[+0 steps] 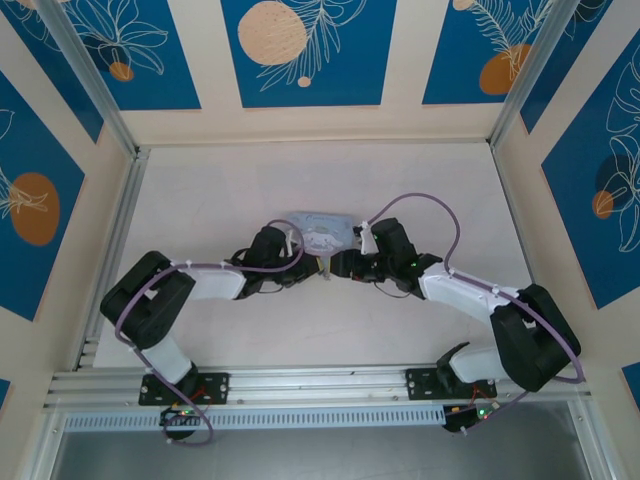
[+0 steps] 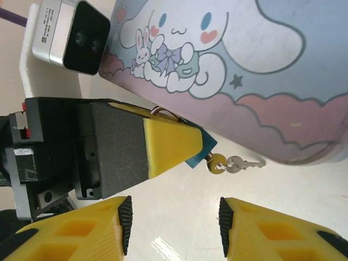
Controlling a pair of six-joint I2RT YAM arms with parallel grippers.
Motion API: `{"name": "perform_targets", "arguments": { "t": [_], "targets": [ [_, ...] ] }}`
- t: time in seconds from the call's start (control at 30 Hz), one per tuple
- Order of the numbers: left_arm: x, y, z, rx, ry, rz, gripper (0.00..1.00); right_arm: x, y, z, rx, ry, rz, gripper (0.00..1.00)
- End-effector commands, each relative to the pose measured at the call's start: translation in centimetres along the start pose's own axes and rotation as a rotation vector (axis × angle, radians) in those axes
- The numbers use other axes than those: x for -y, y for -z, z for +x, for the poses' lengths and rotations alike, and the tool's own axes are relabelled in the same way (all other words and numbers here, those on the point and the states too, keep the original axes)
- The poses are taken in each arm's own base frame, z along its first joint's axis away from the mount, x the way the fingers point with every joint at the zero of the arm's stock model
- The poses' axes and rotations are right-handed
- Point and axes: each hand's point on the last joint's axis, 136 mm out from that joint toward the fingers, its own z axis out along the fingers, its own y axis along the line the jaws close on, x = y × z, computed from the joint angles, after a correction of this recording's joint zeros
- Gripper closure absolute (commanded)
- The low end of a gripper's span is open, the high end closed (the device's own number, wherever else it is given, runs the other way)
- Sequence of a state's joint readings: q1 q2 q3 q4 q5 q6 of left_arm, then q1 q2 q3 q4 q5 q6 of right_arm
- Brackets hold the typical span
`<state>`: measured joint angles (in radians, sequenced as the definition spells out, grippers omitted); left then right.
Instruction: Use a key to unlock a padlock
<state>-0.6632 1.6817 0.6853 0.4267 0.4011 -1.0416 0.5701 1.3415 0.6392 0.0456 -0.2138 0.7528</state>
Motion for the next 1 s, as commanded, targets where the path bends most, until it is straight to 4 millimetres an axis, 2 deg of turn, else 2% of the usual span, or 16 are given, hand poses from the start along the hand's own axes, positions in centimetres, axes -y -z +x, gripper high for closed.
{"name": "perform_targets", "arguments": {
  "t": [0.0,0.07,0.33,0.4,0.5,0.63,0.77,0.83,0.97],
  "targets": [
    [-0.2,-0.5,0.8,-0.043,-0.034,0.024,1.00,-0.2,-0.7,0.2,-0.002,-0.054,-0.024,0.52],
    [-0.4,-0.6,1.0,-0.052,-0.036,0.024,1.00,0.3,-1.1,0.0,0.002,-0.066,-0.011,0.52],
    [-0.3,0.5,1.3,-0.039,-0.046,0.015,0.63,1.2,-2.6,-1.4,0.022,-0.102,0.015,0.51],
    [-0.1,1.2,1.1,-0.023,-0.054,0.006,0.51,1.3,-2.7,-2.4,0.037,-0.118,0.008,0.50],
    [0.3,2.3,1.0,-0.004,-0.067,0.001,0.39,1.4,-2.9,-4.0,0.054,-0.135,0.002,0.46],
    [1.3,3.6,0.4,0.032,-0.084,0.001,0.27,1.3,-3.1,-6.7,0.089,-0.136,-0.004,0.38],
    [2.4,4.9,-1.0,0.075,-0.100,-0.007,0.16,1.1,-3.1,-9.0,0.115,-0.116,-0.024,0.37],
    [2.7,5.4,-1.8,0.096,-0.101,-0.019,0.11,1.1,-3.0,-8.9,0.107,-0.108,-0.027,0.38],
    [2.3,6.4,-3.7,0.142,-0.090,-0.060,0.04,1.7,-2.4,-7.1,0.089,-0.093,-0.020,0.38]
  ]
}}
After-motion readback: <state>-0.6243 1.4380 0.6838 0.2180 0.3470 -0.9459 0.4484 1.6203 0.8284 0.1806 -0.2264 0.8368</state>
